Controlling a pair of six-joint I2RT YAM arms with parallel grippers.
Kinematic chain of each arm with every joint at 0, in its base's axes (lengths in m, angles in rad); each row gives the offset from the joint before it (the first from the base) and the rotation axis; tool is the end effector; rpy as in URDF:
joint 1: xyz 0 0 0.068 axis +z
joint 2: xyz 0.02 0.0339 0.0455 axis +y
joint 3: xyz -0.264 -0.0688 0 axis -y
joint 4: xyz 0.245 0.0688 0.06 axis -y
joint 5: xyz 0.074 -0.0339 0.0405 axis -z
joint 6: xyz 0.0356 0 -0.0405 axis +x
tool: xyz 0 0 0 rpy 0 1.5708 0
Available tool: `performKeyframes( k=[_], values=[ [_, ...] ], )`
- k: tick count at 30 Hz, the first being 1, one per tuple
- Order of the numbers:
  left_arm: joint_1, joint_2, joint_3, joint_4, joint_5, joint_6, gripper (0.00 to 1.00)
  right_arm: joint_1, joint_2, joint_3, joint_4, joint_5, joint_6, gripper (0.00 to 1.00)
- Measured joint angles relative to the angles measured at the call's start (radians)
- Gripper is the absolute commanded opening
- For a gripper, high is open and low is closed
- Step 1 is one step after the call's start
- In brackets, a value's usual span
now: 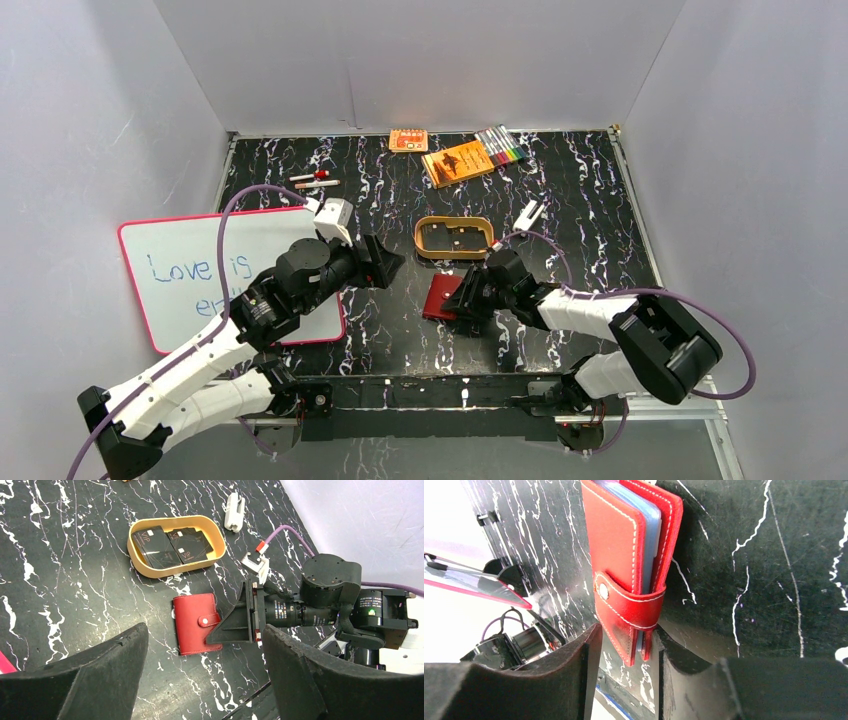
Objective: Put the credit cards into the card holder
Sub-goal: Place the card holder at the center of the board.
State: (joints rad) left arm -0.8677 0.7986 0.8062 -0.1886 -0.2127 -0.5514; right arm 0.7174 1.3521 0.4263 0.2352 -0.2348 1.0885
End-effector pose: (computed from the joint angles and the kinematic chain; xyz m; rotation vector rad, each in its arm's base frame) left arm 0.1269 -0.1381 0.3449 0.1266 1.8214 -0.8404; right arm 0.1767 0.1651 0.1423 0.3300 2.5230 1.1249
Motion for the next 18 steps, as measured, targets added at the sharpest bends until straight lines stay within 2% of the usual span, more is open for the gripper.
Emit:
performKeyframes(
  k=[18],
  values=[
    [0.0,-0.017,-0.014,-0.007,0.01,-0.003,0.81,-0.018,-0.121,-0.065,-0.083,0.054,-0.045,0.55]
  ],
)
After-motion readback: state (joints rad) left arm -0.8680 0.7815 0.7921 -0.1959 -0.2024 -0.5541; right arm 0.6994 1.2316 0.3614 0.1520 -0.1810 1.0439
